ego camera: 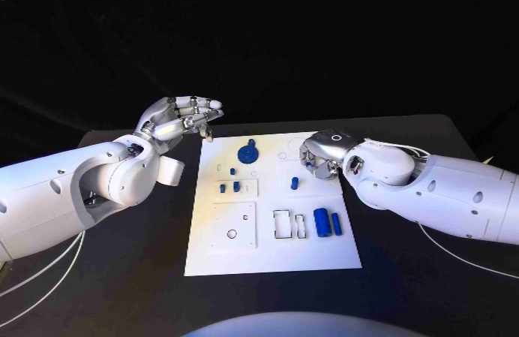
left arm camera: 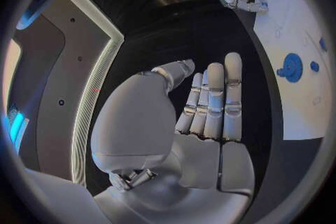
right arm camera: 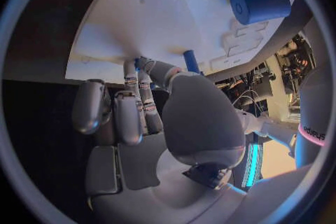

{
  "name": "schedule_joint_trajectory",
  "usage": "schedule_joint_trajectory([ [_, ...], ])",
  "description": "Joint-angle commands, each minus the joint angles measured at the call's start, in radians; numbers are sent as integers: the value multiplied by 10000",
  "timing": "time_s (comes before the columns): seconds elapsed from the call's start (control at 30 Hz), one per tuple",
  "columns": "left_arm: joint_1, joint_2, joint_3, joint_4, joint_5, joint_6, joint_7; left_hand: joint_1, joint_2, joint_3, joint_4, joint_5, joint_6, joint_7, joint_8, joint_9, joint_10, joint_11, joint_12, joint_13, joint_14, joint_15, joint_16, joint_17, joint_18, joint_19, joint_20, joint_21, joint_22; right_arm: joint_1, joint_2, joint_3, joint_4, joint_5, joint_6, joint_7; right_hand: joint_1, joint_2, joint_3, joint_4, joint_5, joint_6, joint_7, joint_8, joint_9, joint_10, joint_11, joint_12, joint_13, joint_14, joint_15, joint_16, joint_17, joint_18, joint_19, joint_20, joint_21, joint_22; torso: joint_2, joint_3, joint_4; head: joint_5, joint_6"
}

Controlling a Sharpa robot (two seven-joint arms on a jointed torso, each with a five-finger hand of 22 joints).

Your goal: Assemble the parts on the task board

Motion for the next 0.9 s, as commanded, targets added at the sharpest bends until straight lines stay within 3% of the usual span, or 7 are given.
schedule_joint_trajectory([
  [0.03,1,11,6,-2,29,251,-41,-48,34,-2,-48,55,-96,8,45,15,-75,-6,40,14,-77,-24,69,-16,59,-19,61,-51,-14,13,-37,21,68,-156,-383,-82,-5,72,75,-1,36,-23,22,49,2,337,-302,38,-8,451,-68,47,11,-104,20,-24,43,9,-4,3,2,3,10],
  [0.4,1,18,6,-64,256,583,-142,-110,27,-29,-116,89,-386,115,85,46,-430,89,190,42,-192,55,130,-47,62,-77,133,-78,-25,101,-368,100,545,-65,-570,-69,-22,51,123,-38,60,-23,22,64,32,347,-304,44,28,454,-71,60,12,-112,37,-26,85,55,0,4,-10,28,28],
  [0.6,1,19,6,-71,304,662,-142,-132,30,-39,-129,94,-444,136,112,60,-500,108,245,55,-214,73,149,-55,61,-86,150,-77,-25,152,-622,148,1100,69,-704,-27,-39,44,125,-36,58,-21,24,69,39,348,-302,45,36,453,-69,59,5,-114,38,-26,91,62,0,-1,-12,89,16],
  [0.8,1,48,6,-88,329,728,-136,-133,30,-40,-130,94,-447,137,113,61,-503,109,248,56,-215,73,150,-55,61,-87,151,-77,-25,158,-682,169,1751,264,-743,35,-78,34,125,-26,55,-18,25,78,53,349,-301,45,51,452,-67,60,-1,-113,33,-24,89,64,-6,0,8,258,-22],
  [0.9,1,95,5,-127,376,761,-131,-141,29,-44,-136,96,-469,144,125,67,-530,115,270,61,-225,80,157,-58,61,-91,157,-77,-25,125,-582,175,2206,361,-743,92,-105,28,122,-17,51,-18,25,83,62,348,-300,44,60,452,-66,62,-3,-110,26,-23,80,58,-12,5,10,484,-46],
])
